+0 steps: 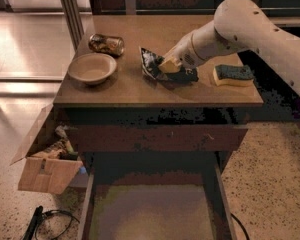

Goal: Place blue chip bag into middle drawer

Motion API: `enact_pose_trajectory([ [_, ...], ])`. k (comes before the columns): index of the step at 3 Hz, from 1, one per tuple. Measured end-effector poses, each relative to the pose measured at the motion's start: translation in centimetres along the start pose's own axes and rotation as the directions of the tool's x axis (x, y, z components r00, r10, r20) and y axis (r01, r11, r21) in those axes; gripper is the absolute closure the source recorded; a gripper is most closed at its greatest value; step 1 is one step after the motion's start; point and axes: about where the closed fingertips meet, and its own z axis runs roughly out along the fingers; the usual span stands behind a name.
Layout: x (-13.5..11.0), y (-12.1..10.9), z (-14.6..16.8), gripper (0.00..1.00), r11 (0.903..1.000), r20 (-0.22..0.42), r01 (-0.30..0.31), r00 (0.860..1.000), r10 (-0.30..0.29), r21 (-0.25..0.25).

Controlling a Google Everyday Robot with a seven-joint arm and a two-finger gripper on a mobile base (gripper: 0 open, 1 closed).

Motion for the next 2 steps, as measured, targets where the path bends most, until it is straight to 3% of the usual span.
enact_pose_trajectory([
  [2,-2.1,0.3,-1.5,1.00,0.9999,-0.021,0.009,1.000,-0.009,-0.005],
])
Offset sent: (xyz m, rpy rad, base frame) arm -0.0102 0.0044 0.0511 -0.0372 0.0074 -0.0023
